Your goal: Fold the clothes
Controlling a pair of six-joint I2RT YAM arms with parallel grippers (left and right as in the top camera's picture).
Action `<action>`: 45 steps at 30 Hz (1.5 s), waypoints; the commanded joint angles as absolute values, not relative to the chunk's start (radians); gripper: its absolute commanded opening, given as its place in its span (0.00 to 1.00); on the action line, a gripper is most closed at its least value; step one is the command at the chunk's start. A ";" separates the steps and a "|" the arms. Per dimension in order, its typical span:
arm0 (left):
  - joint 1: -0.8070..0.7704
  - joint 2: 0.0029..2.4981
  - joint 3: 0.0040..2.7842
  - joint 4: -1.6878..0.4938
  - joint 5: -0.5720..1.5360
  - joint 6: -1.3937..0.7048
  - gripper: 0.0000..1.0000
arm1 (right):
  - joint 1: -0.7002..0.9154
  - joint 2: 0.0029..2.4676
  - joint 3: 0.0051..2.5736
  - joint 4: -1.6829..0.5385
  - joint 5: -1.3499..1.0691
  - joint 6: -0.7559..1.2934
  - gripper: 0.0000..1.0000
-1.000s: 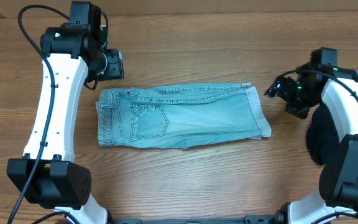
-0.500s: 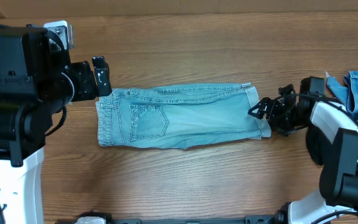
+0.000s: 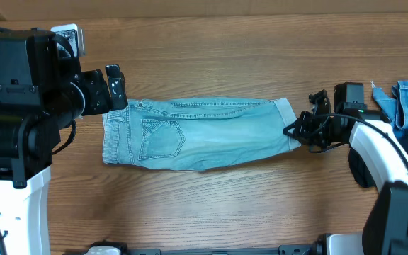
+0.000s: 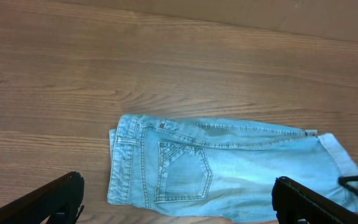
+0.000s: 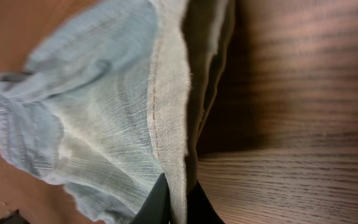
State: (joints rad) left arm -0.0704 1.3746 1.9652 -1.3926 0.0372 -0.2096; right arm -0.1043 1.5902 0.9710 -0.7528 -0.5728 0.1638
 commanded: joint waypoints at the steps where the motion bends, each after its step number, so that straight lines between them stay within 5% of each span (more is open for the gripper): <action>1: -0.065 1.374 1.966 -1.393 0.041 -0.213 1.00 | -0.070 1.534 0.996 -0.754 -0.578 0.171 0.04; 6: -0.065 1.374 1.966 -1.393 0.041 -0.213 1.00 | -0.015 1.532 1.017 -0.751 -0.457 0.205 0.04; 14: -0.065 1.374 1.966 -1.393 0.041 -0.213 1.00 | -0.260 1.531 1.092 -0.874 -0.324 0.217 0.04; 24: -0.065 1.374 1.966 -1.392 0.041 -0.213 1.00 | 0.004 1.549 1.047 -0.800 -0.305 0.237 0.04; 32: -0.065 1.374 1.966 -1.392 0.041 -0.213 1.00 | -0.101 1.549 1.047 -0.795 -0.207 0.323 0.04; 33: -0.065 1.374 1.966 -1.393 0.041 -0.213 1.00 | -0.138 1.549 1.047 -0.796 -0.212 0.323 0.12; 36: -0.065 1.374 1.966 -1.392 0.041 -0.213 1.00 | -0.245 1.549 1.047 -0.793 -0.287 0.322 0.61; 38: -0.065 1.374 1.966 -1.392 0.041 -0.213 1.00 | -0.353 1.554 1.047 -0.767 -0.427 0.275 0.84; 42: -0.065 1.374 1.966 -1.392 0.041 -0.213 1.00 | -0.420 1.644 1.047 -0.728 -0.504 0.166 0.98; 45: -0.065 1.374 1.966 -1.393 0.041 -0.213 1.00 | -0.425 1.809 1.047 -0.675 -0.608 0.109 0.97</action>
